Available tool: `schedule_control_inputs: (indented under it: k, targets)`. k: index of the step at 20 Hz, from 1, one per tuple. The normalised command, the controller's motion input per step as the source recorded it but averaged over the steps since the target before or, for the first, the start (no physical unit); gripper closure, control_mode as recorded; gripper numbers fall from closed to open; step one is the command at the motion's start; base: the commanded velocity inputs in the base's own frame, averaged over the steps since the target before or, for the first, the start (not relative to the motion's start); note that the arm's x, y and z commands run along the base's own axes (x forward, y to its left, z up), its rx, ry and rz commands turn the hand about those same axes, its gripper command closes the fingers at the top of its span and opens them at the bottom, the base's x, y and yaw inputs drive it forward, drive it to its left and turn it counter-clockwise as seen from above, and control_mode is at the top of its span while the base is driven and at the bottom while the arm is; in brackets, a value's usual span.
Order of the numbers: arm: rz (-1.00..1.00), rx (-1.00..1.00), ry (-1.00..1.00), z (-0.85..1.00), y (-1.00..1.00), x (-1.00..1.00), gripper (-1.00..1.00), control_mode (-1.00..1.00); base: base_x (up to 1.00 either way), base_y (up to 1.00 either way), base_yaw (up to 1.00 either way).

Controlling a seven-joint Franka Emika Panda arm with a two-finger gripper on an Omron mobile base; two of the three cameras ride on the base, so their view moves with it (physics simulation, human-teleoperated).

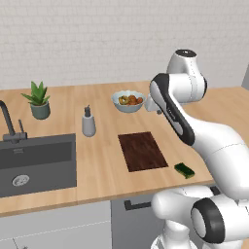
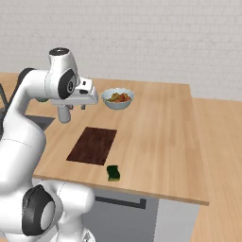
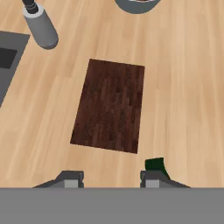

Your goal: Pick up the sponge from the counter and clean the cutting board by briefly scrubbing or pressing down on the cutting board. Once finished, release the sponge.

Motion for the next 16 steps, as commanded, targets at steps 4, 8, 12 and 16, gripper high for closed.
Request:
schedule_control_inputs:
  k: [4,8,12,16]
  targets:
    - [0.00,0.00,0.00,0.00,0.00,-0.11,-1.00,-1.00,0.00,0.00,0.00]
    - [0.00,0.00,0.05,-0.13,-0.07,-0.35,-1.00,-1.00,0.00,0.00,0.00]
    - [-0.03,0.00,0.08,-0.24,-0.22,-0.55,-1.00,-1.00,0.00,0.00,0.00]
    - [-0.06,0.00,0.06,-0.51,-0.39,-0.50,-1.00,-1.00,0.00,0.00,0.00]
